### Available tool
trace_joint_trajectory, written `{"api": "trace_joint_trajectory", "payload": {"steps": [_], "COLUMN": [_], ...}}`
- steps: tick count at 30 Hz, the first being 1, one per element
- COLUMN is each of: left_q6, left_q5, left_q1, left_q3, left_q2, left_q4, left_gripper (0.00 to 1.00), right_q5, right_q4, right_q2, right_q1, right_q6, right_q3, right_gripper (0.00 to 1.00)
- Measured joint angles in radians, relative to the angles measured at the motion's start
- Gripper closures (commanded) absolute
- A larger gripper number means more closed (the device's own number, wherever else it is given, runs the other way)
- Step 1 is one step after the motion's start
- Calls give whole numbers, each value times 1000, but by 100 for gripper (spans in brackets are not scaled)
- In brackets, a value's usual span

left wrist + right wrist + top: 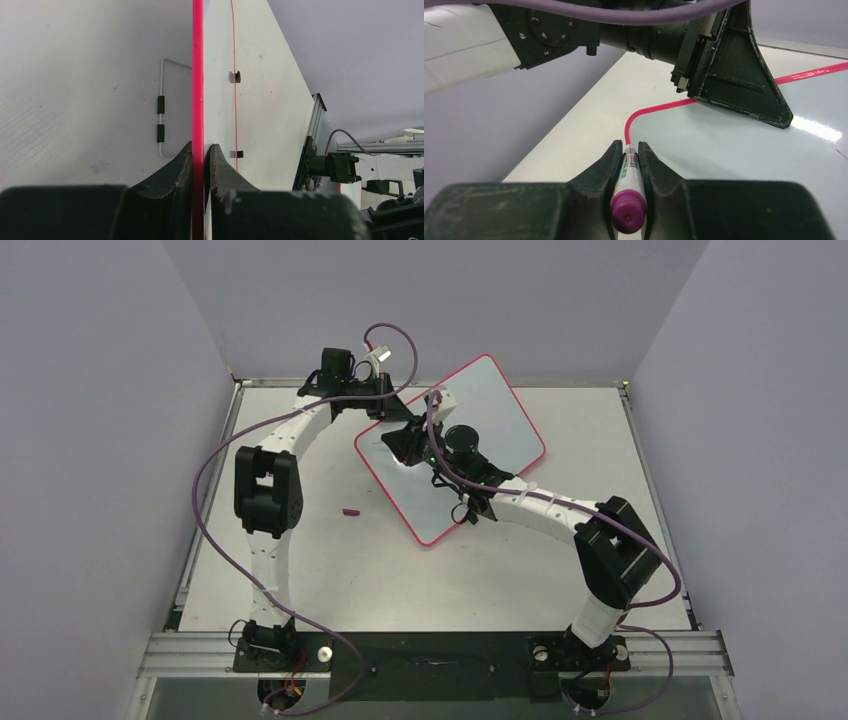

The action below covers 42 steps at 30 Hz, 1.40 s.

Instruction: Write a sentence on the whiteboard

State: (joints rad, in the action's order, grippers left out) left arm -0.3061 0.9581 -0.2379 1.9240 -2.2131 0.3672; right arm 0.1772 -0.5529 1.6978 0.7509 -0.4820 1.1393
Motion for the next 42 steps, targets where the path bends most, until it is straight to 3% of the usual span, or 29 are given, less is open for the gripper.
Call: {"api": "trace_joint_trajectory", "payload": {"steps": [17, 42], "left_q6": [-13, -19], "left_q5": [-10, -18], "left_q1": [0, -2], "left_q3": [-4, -16], "left_q2": [5, 12], "left_q4": [-2, -12], "left_gripper": [100, 100], "right_q5": [-142, -190], "right_q4": [93, 116], "right_q2": [74, 83], "right_q1": [14, 26], "right_q6": [32, 51], "right_q3": [45, 45], "right_gripper": [100, 100]}}
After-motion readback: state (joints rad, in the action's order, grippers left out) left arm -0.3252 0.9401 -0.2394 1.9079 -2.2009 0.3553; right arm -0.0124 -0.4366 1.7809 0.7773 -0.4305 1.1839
